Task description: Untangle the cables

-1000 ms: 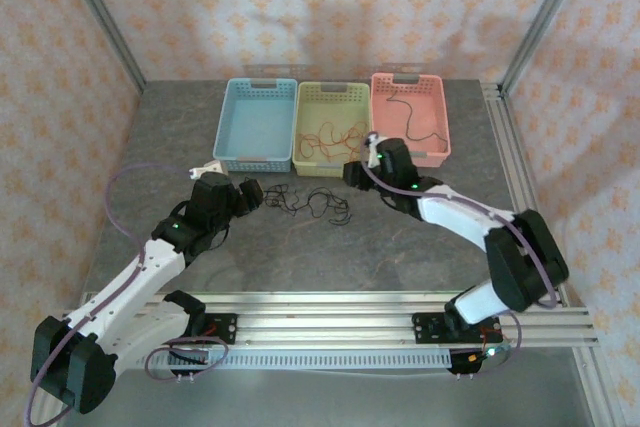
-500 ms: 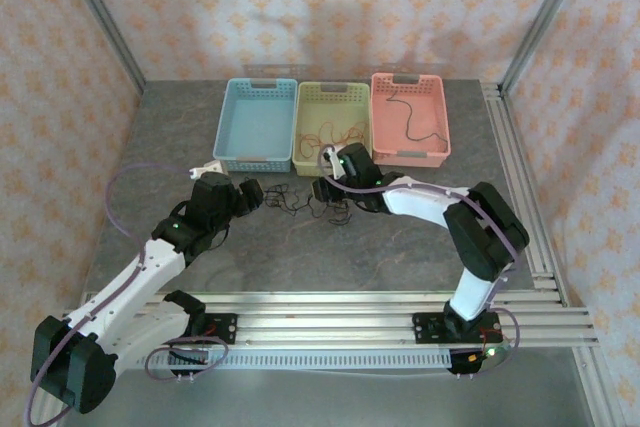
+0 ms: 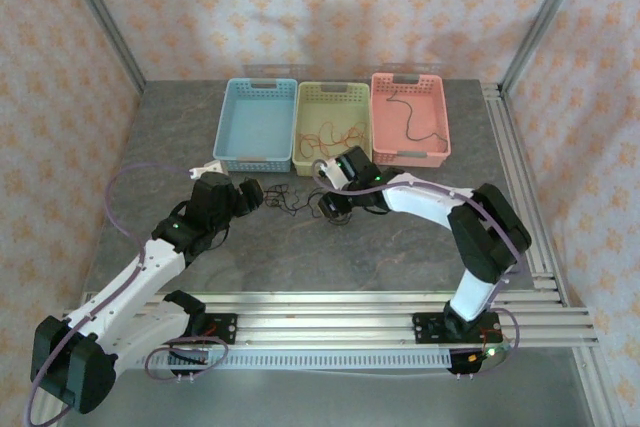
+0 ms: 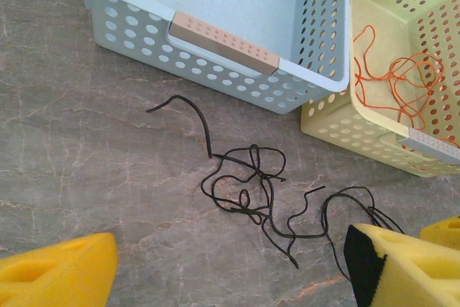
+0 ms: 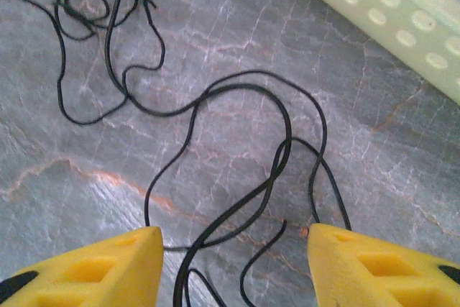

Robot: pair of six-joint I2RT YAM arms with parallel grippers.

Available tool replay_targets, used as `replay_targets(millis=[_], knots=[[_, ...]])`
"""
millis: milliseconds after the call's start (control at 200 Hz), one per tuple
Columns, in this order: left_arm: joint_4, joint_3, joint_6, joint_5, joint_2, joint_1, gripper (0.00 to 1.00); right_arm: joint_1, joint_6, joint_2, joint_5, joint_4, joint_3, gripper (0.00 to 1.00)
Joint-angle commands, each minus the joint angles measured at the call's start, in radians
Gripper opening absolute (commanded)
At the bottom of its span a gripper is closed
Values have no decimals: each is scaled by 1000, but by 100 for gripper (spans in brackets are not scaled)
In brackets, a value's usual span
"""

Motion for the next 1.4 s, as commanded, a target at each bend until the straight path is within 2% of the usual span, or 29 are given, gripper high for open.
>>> replay_targets(millis=[0, 65, 185, 315, 520, 641, 706, 806, 936, 1111, 1396], knots=[[26, -10, 7, -12, -3, 2, 83, 7, -54, -26, 37, -55, 2, 52], [26, -10, 7, -13, -3, 2, 83, 9, -52, -21, 39, -55, 5, 44], [26, -10, 7, -13, -4, 2, 83, 10, -44, -34, 75, -27, -5, 19], [28, -12, 5, -12, -6, 2, 83, 12, -19, -116, 53, 59, -59, 0], [25, -7, 8, -7, 2, 3, 83, 12, 74, -255, 7, 201, -172, 0], [-40, 31, 1, 76, 42, 1, 83, 12, 94, -360, 42, 270, -272, 0], [-74, 65, -5, 117, 80, -1, 83, 12, 110, -418, 69, 368, -345, 0], [-72, 92, -29, 192, 127, -16, 83, 12, 134, -454, 45, 504, -402, 0], [-2, 81, -111, 240, 155, -89, 83, 12, 162, -444, 15, 563, -420, 0], [54, 71, -225, 223, 209, -201, 82, 12, 190, -470, 33, 636, -463, 0], [233, 6, -431, 275, 260, -224, 83, 12, 201, -523, 56, 684, -507, 0]])
